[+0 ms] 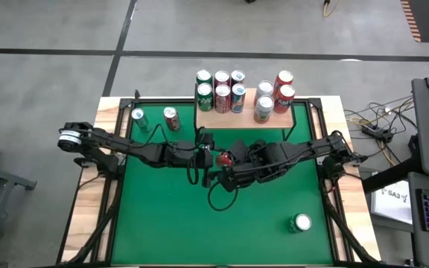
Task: Place canned beverage on shelf
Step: Put the red soda can aligned with the red soda can on the shelf
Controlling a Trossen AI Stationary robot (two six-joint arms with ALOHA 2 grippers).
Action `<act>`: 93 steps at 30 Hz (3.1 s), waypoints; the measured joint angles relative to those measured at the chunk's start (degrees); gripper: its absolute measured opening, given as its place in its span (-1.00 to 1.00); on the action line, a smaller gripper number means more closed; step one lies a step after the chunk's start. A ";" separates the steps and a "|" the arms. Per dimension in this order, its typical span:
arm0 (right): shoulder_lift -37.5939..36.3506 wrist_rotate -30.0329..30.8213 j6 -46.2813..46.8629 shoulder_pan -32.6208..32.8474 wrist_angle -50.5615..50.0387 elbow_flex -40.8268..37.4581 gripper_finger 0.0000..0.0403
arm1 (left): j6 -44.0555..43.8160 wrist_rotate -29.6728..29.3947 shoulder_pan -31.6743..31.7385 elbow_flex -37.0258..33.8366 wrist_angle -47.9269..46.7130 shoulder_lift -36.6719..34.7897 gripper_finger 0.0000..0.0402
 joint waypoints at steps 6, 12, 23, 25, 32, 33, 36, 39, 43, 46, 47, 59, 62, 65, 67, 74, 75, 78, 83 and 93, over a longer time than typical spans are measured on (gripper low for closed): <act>0.00 -0.59 -0.28 -0.02 0.15 0.00 0.62 | 0.03 -0.17 0.00 0.00 0.34 -0.07 0.40; -0.95 -0.63 0.02 -0.02 0.66 0.00 0.73 | 0.74 -0.10 -0.03 -0.72 2.84 -0.14 0.40; -6.22 6.34 -2.28 1.55 4.22 0.00 0.75 | 1.16 0.46 -0.15 -3.23 8.35 -0.85 0.40; -7.73 9.64 -3.39 3.10 4.48 0.00 0.75 | 1.09 0.53 -0.15 -5.28 12.99 -1.59 0.40; -11.44 24.74 -7.63 12.57 4.29 -0.11 0.75 | -0.44 1.42 -0.13 -10.80 20.44 -7.75 0.40; -11.44 27.22 -8.15 14.13 4.29 -0.23 0.75 | -0.84 1.55 -0.15 -11.17 20.63 -8.97 0.40; -10.79 34.32 -10.80 18.56 4.33 -1.08 0.75 | -3.07 1.55 -0.43 -13.35 23.47 -11.89 0.40; -9.54 40.68 -11.86 22.03 4.50 -2.80 0.75 | -5.00 1.51 -0.89 -16.55 28.48 -14.21 0.40; -7.52 45.32 -10.22 24.71 4.84 -5.48 0.75 | -7.56 1.53 -1.35 -20.59 39.52 -15.51 0.40; -6.34 46.91 -8.96 25.13 6.78 -7.38 0.75 | -9.52 1.38 -1.76 -22.45 46.09 -14.34 0.40; -5.76 47.00 -9.23 25.12 7.58 -7.85 0.75 | -9.98 1.35 -1.90 -22.59 47.26 -13.65 0.40; -2.02 47.52 -14.05 21.60 18.45 -8.15 0.75 | -12.25 1.18 -2.51 -19.34 55.81 -1.95 0.40; -1.92 47.43 -16.96 20.13 22.45 -8.15 0.75 | -12.62 1.20 -2.85 -18.35 57.13 0.47 0.40; -1.92 46.23 -19.90 18.71 24.88 -8.15 0.75 | -13.66 1.20 -3.04 -17.48 57.09 1.87 0.40; -1.90 45.16 -21.39 18.01 26.23 -8.17 0.75 | -13.73 1.19 -3.13 -17.38 56.88 2.28 0.40; -1.90 40.89 -28.81 15.59 32.79 -8.34 0.75 | -13.73 -0.30 -3.19 -16.92 56.66 2.71 0.40; -1.90 40.87 -29.55 15.26 33.61 -8.44 0.75 | -13.73 -0.32 -3.26 -16.92 56.51 2.62 0.40; -1.90 40.83 -30.81 14.31 33.90 -8.63 0.75 | -13.64 -0.43 -3.60 -16.92 56.45 2.56 0.40; -1.90 39.33 -31.44 12.50 34.94 -10.19 0.75 | -13.51 -0.22 -3.78 -16.92 56.34 2.56 0.40; -1.88 36.46 -36.76 8.47 44.34 -13.74 0.74 | -13.27 -0.37 -3.76 -16.92 56.32 2.54 0.40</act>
